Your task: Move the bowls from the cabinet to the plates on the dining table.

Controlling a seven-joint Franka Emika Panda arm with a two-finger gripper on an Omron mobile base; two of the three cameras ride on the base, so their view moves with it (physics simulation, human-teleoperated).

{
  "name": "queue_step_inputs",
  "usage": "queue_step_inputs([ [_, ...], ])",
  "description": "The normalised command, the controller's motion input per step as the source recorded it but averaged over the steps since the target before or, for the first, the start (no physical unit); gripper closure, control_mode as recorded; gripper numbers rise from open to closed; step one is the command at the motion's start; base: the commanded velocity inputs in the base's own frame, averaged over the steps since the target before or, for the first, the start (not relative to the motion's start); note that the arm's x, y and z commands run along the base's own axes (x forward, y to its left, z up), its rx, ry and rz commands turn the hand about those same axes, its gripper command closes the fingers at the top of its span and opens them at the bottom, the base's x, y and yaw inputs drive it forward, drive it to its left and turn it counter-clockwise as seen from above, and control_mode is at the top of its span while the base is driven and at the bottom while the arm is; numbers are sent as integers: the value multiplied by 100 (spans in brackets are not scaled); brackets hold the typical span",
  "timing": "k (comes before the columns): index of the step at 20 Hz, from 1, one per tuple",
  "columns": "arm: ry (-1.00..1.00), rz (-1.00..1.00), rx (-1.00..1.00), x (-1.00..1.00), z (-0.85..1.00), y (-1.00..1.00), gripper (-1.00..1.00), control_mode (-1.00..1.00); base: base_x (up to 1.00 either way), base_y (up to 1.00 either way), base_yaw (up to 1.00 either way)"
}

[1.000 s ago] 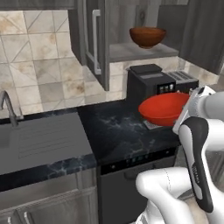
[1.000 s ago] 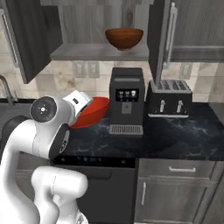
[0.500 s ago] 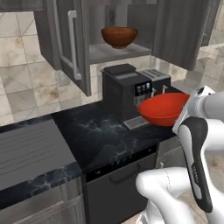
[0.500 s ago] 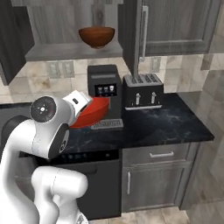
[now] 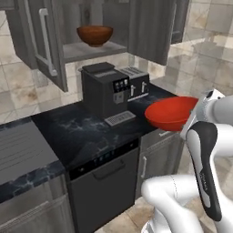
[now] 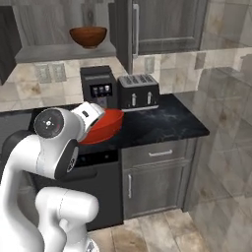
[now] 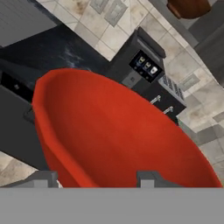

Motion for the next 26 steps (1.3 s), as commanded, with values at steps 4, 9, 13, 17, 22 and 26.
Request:
queue_step_inputs([
  [4, 0, 0, 0, 0, 0, 0, 100, 100, -42, -24, -27],
  [9, 0, 0, 0, 0, 0, 0, 100, 100, -14, -20, -30],
  [13, 0, 0, 0, 0, 0, 0, 100, 100, 0, -3, -39],
  [17, 0, 0, 0, 0, 0, 0, 100, 100, 0, 0, -43],
  [22, 0, 0, 0, 0, 0, 0, 100, 100, 0, 0, -46],
  [26, 0, 0, 0, 0, 0, 0, 100, 100, -4, -3, -47],
])
